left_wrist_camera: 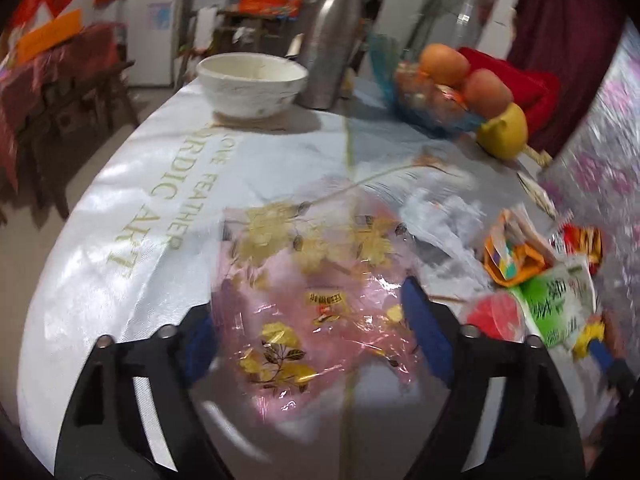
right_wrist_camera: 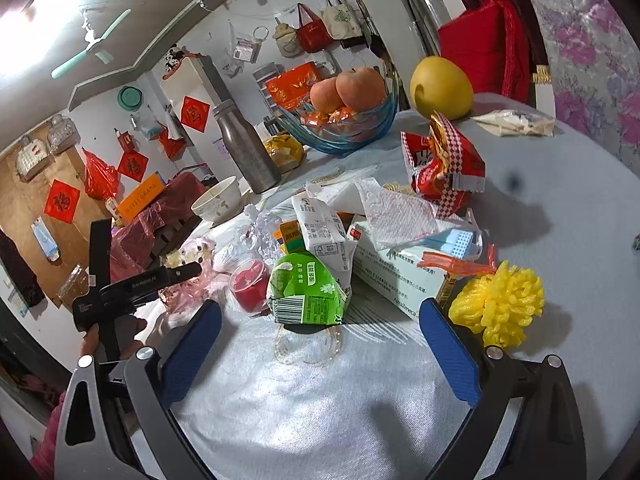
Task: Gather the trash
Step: 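Grasp the pink floral bag with the left gripper while the right gripper grasps the green carton, then carry the pink bag and green carton to the red wastebasket with both grippers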
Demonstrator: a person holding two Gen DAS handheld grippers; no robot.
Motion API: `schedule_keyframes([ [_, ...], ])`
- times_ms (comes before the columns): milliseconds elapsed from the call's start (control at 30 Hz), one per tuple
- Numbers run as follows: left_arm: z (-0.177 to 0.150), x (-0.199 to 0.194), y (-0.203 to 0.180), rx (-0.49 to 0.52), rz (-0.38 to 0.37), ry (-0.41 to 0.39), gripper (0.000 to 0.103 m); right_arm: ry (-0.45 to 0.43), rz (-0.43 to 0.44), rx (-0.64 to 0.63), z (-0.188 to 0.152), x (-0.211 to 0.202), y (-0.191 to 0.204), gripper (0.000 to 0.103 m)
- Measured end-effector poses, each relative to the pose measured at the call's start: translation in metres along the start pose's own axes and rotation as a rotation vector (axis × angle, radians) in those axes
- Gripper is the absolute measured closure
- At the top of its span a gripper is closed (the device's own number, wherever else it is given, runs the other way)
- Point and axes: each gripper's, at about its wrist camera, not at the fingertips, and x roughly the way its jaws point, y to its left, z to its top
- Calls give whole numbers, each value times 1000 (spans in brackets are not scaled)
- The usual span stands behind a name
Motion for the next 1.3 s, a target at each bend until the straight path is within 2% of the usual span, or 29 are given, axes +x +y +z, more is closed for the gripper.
schedule_keyframes([
  [33,-3,-4,-4,27,-15,-18,36,-8,-9,-15,0,-1,2,6],
  [67,-4,-7,-7,45,-32,-27,38,-11,-14,-27,-1,-1,4,6],
  [167,-8,-15,-13,77,-72,-48,41,-19,-24,-49,-2,-3,9,6],
  [233,-11,-18,-17,93,-99,-48,46,-27,-28,-48,-2,-5,8,6],
  [300,-13,-18,-22,113,-117,-42,46,-26,-21,-32,-1,-5,5,6],
  [367,-14,-17,-28,144,-139,-30,40,-24,-12,-12,0,-5,2,6],
  [433,-12,-10,-34,156,-140,2,30,-22,-7,2,0,-5,1,6],
  [500,-9,-2,-39,148,-134,26,26,-20,-5,8,0,-4,0,6],
  [567,-7,11,-47,111,-180,83,26,-24,-8,9,0,-5,1,6],
  [600,-6,17,-54,93,-185,100,27,-30,-11,9,0,-6,1,6],
  [667,-5,19,-62,103,-159,75,34,-52,-30,19,0,-9,0,7],
  [733,-7,18,-70,141,-176,61,56,-72,-44,47,1,-13,-4,12],
  [767,-8,16,-71,153,-175,51,57,-76,-42,59,2,-14,-6,13],
  [800,-9,14,-72,158,-174,38,59,-67,-28,73,3,-13,-9,14],
  [867,-8,7,-69,152,-194,0,62,-48,-15,86,5,-10,-13,25],
  [967,-9,0,-63,134,-204,-26,67,-30,-4,83,6,-7,-14,34],
  [1033,-11,-5,-62,138,-204,-43,67,-21,-11,44,6,-4,-6,35],
  [1133,-11,-8,-63,144,-206,-58,67,-10,-101,-50,10,8,10,35],
  [1233,-11,-7,-62,142,-212,-48,67,32,-128,-67,18,28,13,35],
  [1300,-10,-4,-62,140,-219,-37,67,65,-128,-73,23,42,14,44],
])
